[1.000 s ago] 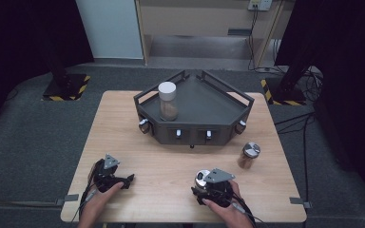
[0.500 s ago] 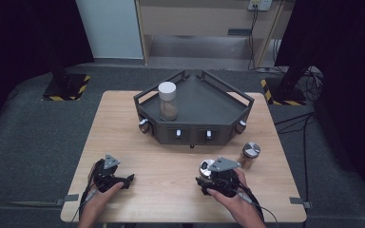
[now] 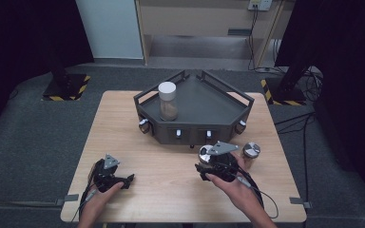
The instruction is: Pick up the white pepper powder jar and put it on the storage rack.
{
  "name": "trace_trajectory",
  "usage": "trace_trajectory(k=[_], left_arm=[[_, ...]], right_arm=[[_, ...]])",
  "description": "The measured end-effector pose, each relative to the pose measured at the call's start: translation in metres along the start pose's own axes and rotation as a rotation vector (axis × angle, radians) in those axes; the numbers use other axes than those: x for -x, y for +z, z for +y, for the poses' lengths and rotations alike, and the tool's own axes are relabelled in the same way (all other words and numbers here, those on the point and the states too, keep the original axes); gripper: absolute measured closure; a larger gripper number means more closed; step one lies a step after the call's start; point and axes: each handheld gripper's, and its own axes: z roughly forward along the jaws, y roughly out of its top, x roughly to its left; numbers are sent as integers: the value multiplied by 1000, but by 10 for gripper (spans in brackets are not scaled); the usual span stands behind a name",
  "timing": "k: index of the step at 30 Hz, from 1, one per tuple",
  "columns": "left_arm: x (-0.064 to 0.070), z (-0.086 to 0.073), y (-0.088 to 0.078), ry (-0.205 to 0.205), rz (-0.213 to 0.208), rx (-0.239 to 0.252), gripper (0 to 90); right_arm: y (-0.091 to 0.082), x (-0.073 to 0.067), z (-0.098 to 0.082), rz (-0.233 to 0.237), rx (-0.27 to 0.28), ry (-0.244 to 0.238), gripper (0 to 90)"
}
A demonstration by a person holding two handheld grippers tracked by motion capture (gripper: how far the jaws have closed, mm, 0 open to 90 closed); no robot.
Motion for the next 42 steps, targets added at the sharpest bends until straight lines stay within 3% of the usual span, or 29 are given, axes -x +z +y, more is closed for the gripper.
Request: trace_trajectory(k=[3,16,42], left_arm=[[0,0,0,0,0,0,0],[0,0,0,0,0,0,0],[0,0,0,1,-2,0,0]], right_arm=[[2,2,10,-22,-10,-8,310],[2,10,33,-30,1,12,311],[-6,24,77,-68,38,8,311]])
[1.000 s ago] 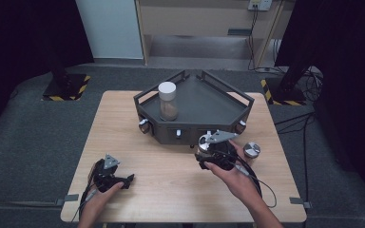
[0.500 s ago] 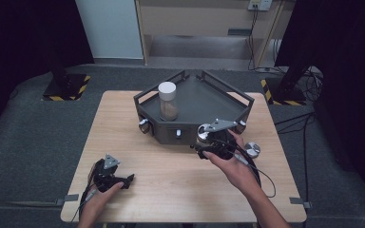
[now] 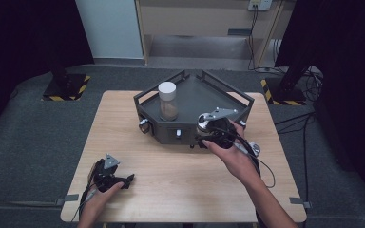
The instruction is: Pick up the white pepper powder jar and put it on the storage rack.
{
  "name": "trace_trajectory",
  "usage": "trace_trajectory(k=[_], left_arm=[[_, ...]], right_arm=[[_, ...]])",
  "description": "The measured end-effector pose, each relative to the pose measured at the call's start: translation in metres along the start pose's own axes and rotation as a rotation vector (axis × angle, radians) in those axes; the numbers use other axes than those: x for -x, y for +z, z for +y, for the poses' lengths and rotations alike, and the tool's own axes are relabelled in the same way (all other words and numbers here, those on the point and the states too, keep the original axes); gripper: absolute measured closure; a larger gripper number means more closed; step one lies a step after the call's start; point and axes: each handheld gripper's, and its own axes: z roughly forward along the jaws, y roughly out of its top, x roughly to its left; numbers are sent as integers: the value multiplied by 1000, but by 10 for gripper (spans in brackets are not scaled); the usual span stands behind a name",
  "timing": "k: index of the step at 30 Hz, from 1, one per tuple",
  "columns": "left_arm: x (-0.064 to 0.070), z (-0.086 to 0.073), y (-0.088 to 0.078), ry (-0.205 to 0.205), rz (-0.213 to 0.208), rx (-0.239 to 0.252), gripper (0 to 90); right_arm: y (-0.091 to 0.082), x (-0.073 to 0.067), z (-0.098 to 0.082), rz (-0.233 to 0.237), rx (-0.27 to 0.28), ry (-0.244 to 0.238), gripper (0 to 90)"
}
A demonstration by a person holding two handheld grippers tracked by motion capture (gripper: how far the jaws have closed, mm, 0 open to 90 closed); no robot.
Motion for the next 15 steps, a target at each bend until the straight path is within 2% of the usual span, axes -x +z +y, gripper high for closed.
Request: trace_trajectory(k=[15], left_arm=[[0,0,0,0,0,0,0]], right_arm=[[12,9,14,-17,-5,17,311]])
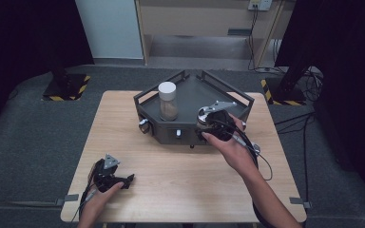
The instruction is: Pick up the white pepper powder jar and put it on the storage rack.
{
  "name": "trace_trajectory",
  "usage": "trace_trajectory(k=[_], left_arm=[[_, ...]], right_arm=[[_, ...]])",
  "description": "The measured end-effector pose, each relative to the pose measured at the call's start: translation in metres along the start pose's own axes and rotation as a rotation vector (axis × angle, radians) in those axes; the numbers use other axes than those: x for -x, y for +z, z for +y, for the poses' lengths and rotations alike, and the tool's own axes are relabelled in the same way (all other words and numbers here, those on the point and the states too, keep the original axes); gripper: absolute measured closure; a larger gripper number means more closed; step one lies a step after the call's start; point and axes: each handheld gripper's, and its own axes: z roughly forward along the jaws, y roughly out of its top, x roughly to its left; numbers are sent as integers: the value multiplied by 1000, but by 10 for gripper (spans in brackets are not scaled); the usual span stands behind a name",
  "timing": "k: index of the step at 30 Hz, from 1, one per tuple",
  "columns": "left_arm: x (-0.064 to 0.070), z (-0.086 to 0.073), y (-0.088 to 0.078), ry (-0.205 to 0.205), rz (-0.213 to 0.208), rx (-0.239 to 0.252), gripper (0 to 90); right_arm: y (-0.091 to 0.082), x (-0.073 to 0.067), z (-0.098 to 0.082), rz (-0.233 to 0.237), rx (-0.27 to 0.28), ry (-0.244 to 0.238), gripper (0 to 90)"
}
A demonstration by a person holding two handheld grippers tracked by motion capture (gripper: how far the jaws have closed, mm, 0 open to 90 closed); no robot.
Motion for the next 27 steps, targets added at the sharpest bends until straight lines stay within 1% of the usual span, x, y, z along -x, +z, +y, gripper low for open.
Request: trace_trajectory(k=[5,8,10,16,18,25,27], left_arm=[[0,0,0,0,0,0,0],[0,0,0,0,0,0,0],[0,0,0,0,1,0,0],[0,0,0,-1,1,1,0],[0,0,0,-1,1,1,0],[0,0,0,0,0,0,0],[0,0,0,0,0,0,0]], right_arm=[[7,5,7,-2,2,15,310],[11,9,16,-13,-2,19,311],[12,10,18,-14,-1,21,311],[21,15,33,-34,-12,8,311],[24,18,35,-34,-10,22,310],[36,22,46,-44,-19,29,311],[40,24,49,-47,-22,22,311]])
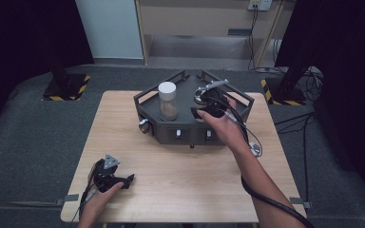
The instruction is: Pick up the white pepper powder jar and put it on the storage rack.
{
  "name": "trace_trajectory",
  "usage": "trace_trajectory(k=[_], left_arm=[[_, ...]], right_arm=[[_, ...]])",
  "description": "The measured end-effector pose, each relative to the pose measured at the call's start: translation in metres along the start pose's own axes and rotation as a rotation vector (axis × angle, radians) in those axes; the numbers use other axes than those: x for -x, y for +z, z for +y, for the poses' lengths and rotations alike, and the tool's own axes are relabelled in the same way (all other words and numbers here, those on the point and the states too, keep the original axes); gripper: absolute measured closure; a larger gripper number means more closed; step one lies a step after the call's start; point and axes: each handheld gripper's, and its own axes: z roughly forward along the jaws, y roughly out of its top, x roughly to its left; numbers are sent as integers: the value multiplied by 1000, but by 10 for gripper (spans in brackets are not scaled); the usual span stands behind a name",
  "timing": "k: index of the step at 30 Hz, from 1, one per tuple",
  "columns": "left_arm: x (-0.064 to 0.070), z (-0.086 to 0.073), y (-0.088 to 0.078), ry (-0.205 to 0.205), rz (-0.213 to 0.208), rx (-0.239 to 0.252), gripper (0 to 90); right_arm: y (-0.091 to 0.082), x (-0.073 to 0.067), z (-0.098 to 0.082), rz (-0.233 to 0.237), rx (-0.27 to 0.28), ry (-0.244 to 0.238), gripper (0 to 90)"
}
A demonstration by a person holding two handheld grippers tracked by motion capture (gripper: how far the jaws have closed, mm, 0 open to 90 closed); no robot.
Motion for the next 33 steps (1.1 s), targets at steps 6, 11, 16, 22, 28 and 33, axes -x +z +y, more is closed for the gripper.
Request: trace_trajectory(k=[6,11,16,22,28,33], left_arm=[[0,0,0,-1,0,0,0],[0,0,0,0,0,1,0],[0,0,0,0,0,0,0],[0,0,0,0,1,0,0],[0,0,0,0,0,1,0],[0,0,0,0,0,1,0]], right_arm=[[9,5,8,-3,-13,13,311],[15,7,12,-2,-16,23,310],[21,7,14,-5,-27,28,311],[28,5,15,-4,-37,24,311],[36,3,16,-2,-44,21,311],[42,4,16,7,-47,40,310]])
